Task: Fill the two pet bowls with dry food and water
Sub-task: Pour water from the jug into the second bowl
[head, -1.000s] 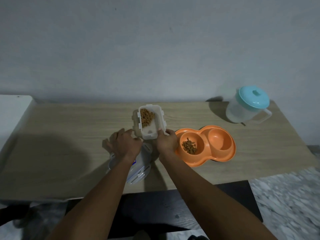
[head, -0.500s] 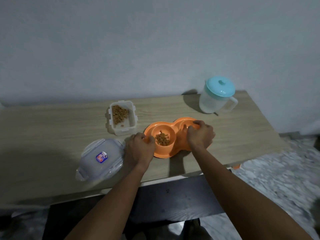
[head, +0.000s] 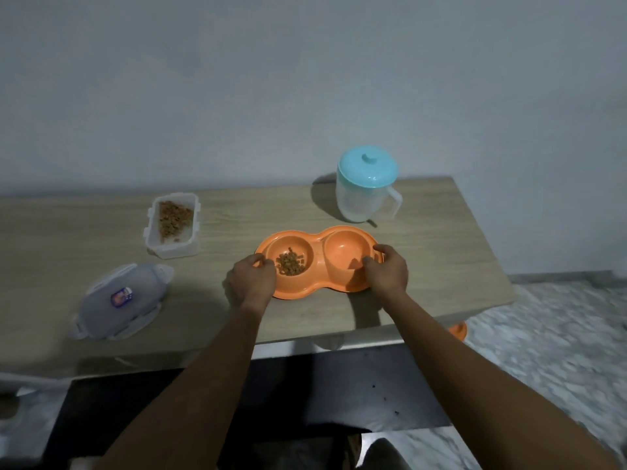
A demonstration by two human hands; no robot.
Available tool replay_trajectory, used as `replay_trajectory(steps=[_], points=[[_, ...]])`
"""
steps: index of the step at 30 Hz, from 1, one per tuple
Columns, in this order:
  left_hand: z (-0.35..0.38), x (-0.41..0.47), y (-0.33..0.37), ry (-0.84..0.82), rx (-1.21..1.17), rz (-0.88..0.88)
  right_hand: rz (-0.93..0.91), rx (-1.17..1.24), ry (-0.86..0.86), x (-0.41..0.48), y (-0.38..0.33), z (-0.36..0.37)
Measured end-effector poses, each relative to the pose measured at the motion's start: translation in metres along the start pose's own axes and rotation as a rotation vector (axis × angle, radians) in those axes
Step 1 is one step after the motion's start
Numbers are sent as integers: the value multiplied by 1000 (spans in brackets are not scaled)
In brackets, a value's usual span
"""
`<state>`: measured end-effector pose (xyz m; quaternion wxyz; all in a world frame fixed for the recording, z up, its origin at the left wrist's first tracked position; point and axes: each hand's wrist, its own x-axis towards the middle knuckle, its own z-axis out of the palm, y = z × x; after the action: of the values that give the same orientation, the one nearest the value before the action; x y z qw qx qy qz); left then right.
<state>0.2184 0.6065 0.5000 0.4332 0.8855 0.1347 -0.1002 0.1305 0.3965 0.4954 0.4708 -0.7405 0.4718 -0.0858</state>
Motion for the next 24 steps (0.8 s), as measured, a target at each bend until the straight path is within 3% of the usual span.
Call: replay_trajectory(steps=[7,13,24], points=[[20,-9,6,34,-46,-31,-49,316,88,42,-35,-45],[20,-1,10,-3,1,-71,9,430,-65,63,-84,-45],[20,1,10,-17,-41,-95,90,550,-279,88,-69,-50]])
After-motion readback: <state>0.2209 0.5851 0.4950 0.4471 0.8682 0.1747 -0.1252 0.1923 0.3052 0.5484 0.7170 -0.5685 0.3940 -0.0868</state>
